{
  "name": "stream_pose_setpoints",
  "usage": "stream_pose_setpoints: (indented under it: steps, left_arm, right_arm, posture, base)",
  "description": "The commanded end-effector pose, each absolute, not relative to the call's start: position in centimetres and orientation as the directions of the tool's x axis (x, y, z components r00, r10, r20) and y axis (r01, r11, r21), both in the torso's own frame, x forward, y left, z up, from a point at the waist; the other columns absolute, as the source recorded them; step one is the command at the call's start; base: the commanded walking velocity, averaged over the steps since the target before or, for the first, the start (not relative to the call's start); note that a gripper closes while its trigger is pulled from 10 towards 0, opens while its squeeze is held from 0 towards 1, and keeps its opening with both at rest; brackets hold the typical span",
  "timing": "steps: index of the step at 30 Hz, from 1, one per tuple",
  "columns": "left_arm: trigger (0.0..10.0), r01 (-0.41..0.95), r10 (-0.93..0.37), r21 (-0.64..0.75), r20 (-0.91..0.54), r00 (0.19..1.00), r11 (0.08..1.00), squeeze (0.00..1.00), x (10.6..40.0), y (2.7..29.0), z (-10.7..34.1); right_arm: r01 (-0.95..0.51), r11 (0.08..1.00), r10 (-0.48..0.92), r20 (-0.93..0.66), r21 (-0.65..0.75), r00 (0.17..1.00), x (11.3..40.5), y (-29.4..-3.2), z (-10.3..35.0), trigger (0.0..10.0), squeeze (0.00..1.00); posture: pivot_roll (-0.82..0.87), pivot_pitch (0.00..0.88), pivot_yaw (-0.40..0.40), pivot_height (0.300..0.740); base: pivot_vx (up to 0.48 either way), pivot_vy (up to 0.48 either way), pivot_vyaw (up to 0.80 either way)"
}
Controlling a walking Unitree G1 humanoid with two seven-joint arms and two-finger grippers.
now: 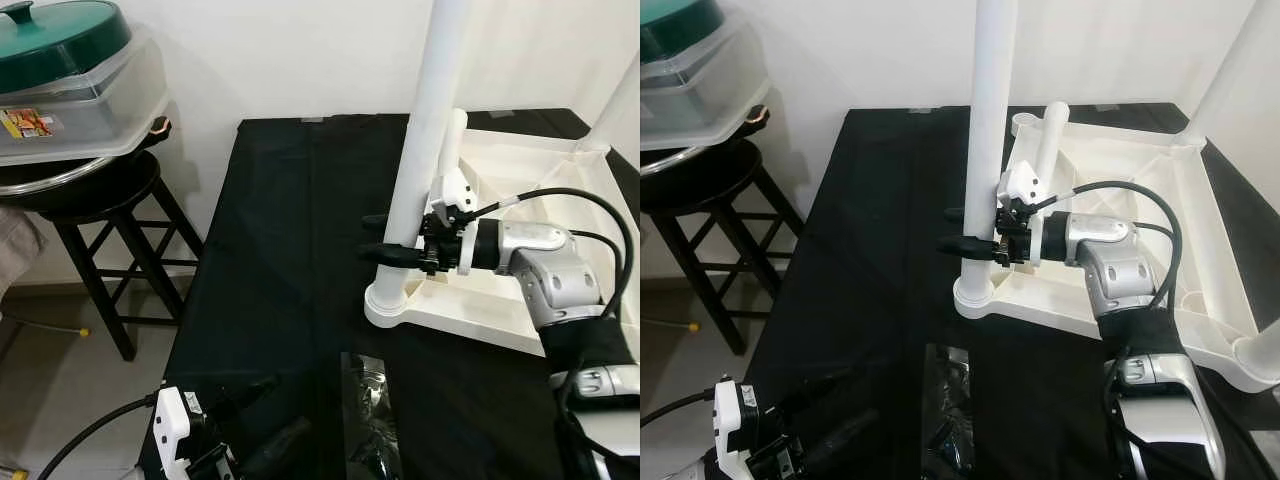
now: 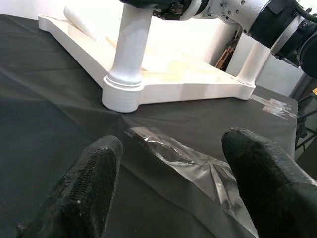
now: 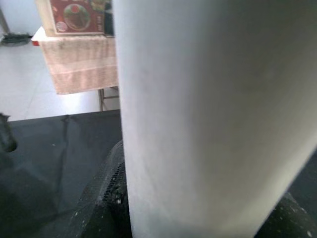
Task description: Building children table
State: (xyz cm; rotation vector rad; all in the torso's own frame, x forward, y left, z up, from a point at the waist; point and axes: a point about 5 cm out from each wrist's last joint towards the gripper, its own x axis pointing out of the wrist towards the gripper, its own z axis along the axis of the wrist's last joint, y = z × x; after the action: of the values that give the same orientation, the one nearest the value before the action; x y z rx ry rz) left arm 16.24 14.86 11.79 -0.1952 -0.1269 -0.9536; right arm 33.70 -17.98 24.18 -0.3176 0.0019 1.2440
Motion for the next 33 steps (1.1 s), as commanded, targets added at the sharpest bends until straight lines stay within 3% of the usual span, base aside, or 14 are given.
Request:
stream_pose_setpoints:
  steps: [1,3,4,6,7,8,9,12,21,22,25,26,27,33]
  left_arm:
    - [10.0,0.822,-0.803,-0.109,0.177,0.569,0.559,0.0,16.0,15.0,11.8]
    - [10.0,0.823,-0.805,-0.109,0.176,0.567,0.557,0.0,15.9,15.0,11.9]
    - [10.0,0.824,-0.805,-0.108,0.175,0.567,0.557,0.0,15.8,15.1,11.9]
    - [10.0,0.824,-0.805,-0.108,0.175,0.567,0.557,0.0,15.8,15.1,11.9]
    - [10.0,0.824,-0.805,-0.108,0.173,0.567,0.557,0.0,15.8,15.2,11.9]
    - [10.0,0.824,-0.805,-0.108,0.173,0.567,0.557,0.0,15.8,15.2,11.9]
    - [10.0,0.823,-0.805,-0.105,0.171,0.568,0.559,0.0,15.8,15.3,11.9]
    - [10.0,0.821,-0.804,-0.104,0.168,0.571,0.561,0.0,16.0,15.4,11.9]
    - [10.0,0.833,-0.817,-0.094,0.16,0.553,0.546,0.0,16.5,15.5,11.7]
    - [10.0,0.831,-0.816,-0.094,0.162,0.555,0.548,0.0,16.5,15.4,11.7]
    - [10.0,0.83,-0.813,-0.096,0.165,0.558,0.55,0.0,16.5,15.3,11.7]
    - [10.0,0.83,-0.813,-0.098,0.166,0.558,0.55,0.0,16.5,15.3,11.6]
    - [10.0,0.83,-0.813,-0.099,0.167,0.557,0.549,0.0,16.5,15.2,11.6]
    - [10.0,0.832,-0.815,-0.104,0.17,0.554,0.544,0.0,16.5,15.0,11.5]
  right_arm:
    - [-0.955,0.215,0.934,-0.241,-0.205,0.262,32.9,-17.7,22.5,0.0,0.0]
    - [-0.923,0.31,0.893,-0.265,-0.227,0.364,32.9,-18.0,21.6,0.0,0.0]
    - [-0.828,0.514,0.79,-0.252,-0.224,0.559,33.3,-17.2,20.1,0.0,0.0]
    - [-0.828,0.514,0.79,-0.252,-0.224,0.559,33.3,-17.2,20.1,0.0,0.0]
    - [-0.68,0.696,0.64,-0.229,-0.23,0.733,33.6,-16.5,18.9,0.0,0.0]
    - [-0.68,0.696,0.64,-0.229,-0.23,0.733,33.6,-16.5,18.9,0.0,0.0]
    - [-0.569,0.802,0.513,-0.277,-0.183,0.812,31.0,-14.2,15.8,0.0,0.0]
    - [-0.472,0.864,0.411,-0.297,-0.175,0.862,27.8,-12.2,14.5,0.0,0.0]
    - [-0.468,0.858,0.406,-0.279,-0.211,0.87,28.2,-11.9,15.6,0.0,0.0]
    - [-0.459,0.861,0.395,-0.28,-0.218,0.875,28.4,-12.0,15.8,8.9,0.0]
    - [-0.429,0.875,0.364,-0.279,-0.226,0.889,28.5,-12.1,16.2,10.0,0.0]
    - [-0.451,0.868,0.397,-0.256,-0.208,0.881,28.7,-11.9,16.8,10.0,0.44]
    - [-0.462,0.867,0.422,-0.217,-0.186,0.88,28.9,-11.7,17.7,10.0,1.0]
    - [-0.583,0.79,0.575,-0.102,-0.19,0.812,30.3,-11.6,20.4,10.0,1.0]
  posture:
    - [0.09,0.166,0.035,0.74]
    - [0.08,0.173,0.024,0.74]
    - [0.07,0.172,0.014,0.74]
    - [0.07,0.172,0.014,0.74]
    - [0.07,0.171,0.013,0.74]
    - [0.07,0.171,0.013,0.74]
    - [0.09,0.183,0.021,0.74]
    - [0.07,0.158,0.033,0.74]
    - [0.06,0.135,0.027,0.74]
    - [0.06,0.134,0.025,0.74]
    - [0.06,0.134,0.023,0.74]
    - [0.05,0.133,0.023,0.74]
    - [0.04,0.133,0.021,0.74]
    - [0.04,0.129,0.021,0.74]
  base:
    - [0.0,0.0,0.0]
    - [0.0,0.0,0.0]
    - [0.0,0.0,0.0]
    - [0.0,0.0,0.0]
    - [0.0,0.0,0.0]
    - [0.0,0.0,0.0]
    - [0.0,0.0,0.0]
    - [0.0,0.0,0.0]
    - [0.0,0.0,0.0]
    - [0.0,0.0,0.0]
    - [0.0,0.0,0.0]
    - [0.0,0.0,0.0]
    - [0.0,0.0,0.0]
    - [0.0,0.0,0.0]
